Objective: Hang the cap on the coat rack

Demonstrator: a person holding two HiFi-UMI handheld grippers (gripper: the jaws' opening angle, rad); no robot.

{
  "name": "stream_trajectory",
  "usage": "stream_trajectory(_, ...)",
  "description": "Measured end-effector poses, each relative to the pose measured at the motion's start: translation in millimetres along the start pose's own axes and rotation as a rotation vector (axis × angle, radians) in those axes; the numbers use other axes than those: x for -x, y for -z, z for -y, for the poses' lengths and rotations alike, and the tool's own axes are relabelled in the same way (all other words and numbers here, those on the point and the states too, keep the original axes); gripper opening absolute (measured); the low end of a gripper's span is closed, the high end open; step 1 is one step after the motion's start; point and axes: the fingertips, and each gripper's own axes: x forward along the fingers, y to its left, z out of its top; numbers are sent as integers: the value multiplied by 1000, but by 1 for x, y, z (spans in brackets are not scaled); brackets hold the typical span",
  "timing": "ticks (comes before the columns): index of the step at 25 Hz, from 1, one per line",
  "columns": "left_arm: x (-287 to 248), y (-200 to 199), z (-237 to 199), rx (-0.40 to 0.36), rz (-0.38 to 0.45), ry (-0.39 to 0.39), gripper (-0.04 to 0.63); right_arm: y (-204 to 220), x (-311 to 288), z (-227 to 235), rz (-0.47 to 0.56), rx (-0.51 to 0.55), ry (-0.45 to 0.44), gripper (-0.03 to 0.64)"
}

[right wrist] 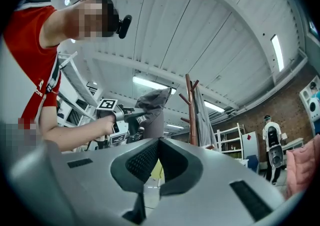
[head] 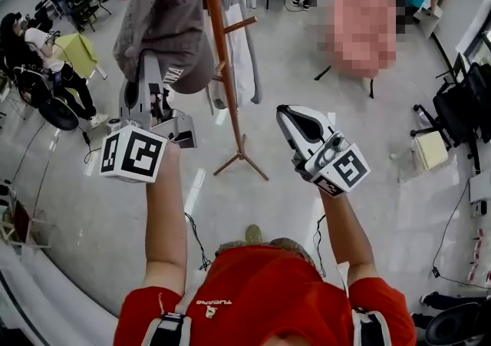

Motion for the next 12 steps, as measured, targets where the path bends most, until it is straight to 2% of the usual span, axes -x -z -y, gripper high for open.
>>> stream_trajectory(7,-51,-1,-4,-89,20,-51,15,12,-27,36,16,-37,-67,23)
stream_trajectory(12,-71,6,-13,-130,53,-130,15,25,-36,63,11,-64,-139,23)
